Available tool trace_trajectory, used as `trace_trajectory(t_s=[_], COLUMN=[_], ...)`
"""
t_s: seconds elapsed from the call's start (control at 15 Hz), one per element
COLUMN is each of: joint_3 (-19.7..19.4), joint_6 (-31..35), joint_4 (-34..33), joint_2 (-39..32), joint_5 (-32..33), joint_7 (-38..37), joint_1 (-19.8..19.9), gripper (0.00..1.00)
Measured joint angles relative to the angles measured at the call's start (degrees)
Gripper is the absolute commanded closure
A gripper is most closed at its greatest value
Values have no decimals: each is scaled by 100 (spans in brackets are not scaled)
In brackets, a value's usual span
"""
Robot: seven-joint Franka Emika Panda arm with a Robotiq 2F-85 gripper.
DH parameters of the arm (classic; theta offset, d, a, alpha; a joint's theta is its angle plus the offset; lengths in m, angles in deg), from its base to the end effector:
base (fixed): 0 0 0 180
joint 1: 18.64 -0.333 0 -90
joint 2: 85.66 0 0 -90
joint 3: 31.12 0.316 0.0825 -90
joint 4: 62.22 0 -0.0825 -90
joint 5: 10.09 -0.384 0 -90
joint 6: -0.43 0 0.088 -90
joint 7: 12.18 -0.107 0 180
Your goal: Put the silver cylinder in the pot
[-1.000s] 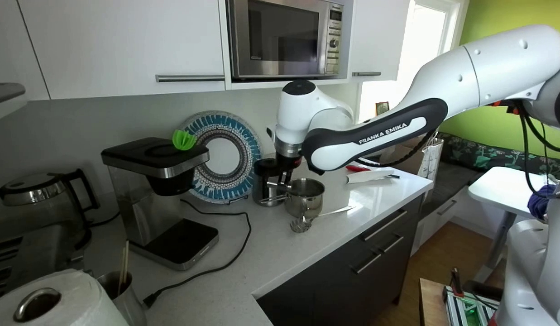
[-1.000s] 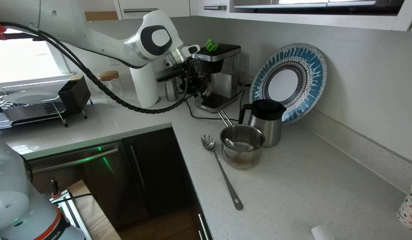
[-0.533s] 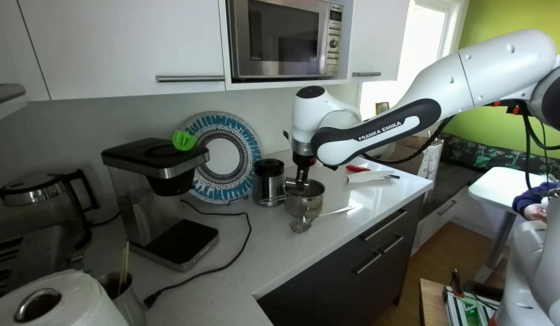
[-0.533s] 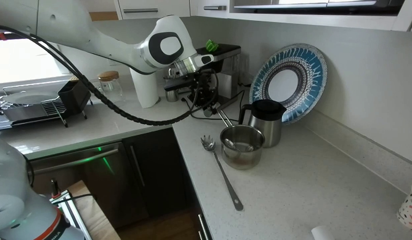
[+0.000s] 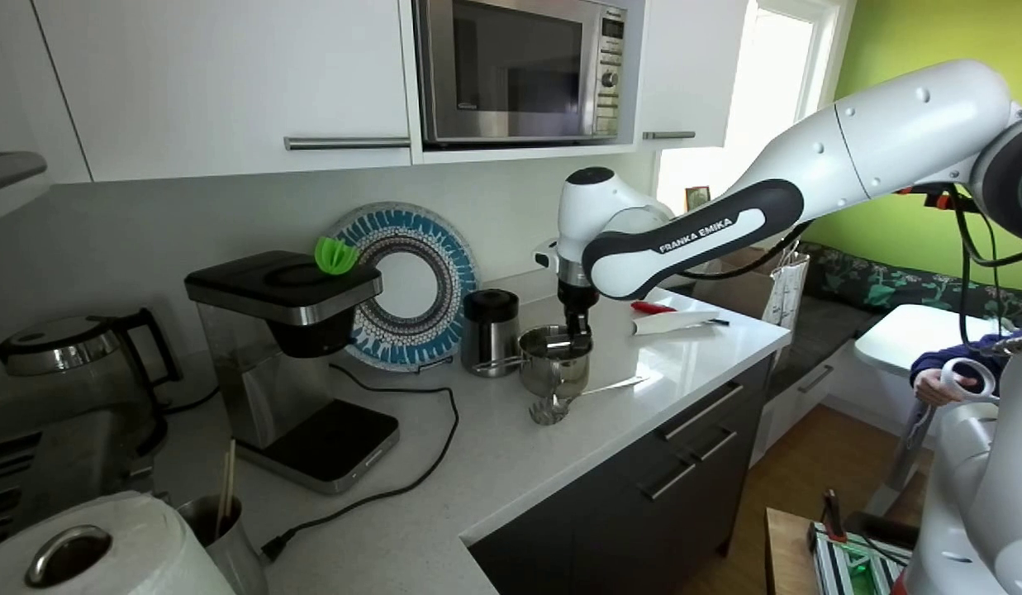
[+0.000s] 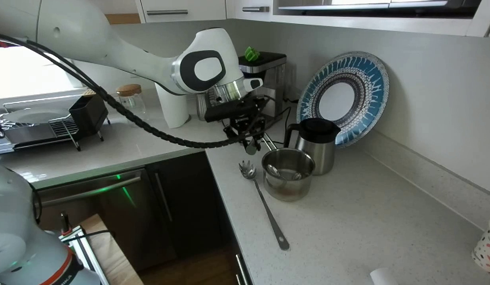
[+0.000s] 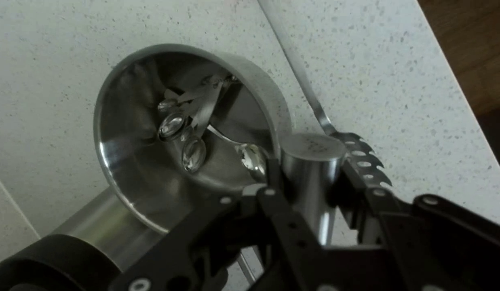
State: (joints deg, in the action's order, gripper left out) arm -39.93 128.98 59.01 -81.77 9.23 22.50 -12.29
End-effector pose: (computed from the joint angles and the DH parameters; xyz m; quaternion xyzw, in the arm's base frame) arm 0.5260 -0.1536 0.4638 0.9522 0.2561 0.0303 0.1636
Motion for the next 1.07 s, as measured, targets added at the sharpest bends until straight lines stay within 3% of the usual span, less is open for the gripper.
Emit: trace_trajectory(t_s=[0.2, 0.47, 0.53, 0.93, 1.07], joint_3=[-199, -390, -416, -427, -398], joint_6=[169, 241, 237, 114, 54], joint_4=[-86, -445, -544, -1075, -1210], joint_2=[-36, -294, -383, -1018, -1152], joint_5=[-292, -1236, -1496, -2453, -2576], joint_7=[214, 647, 759, 961, 961], joint_1=[149, 296, 338, 545, 574], gripper=[88, 88, 41, 1, 0])
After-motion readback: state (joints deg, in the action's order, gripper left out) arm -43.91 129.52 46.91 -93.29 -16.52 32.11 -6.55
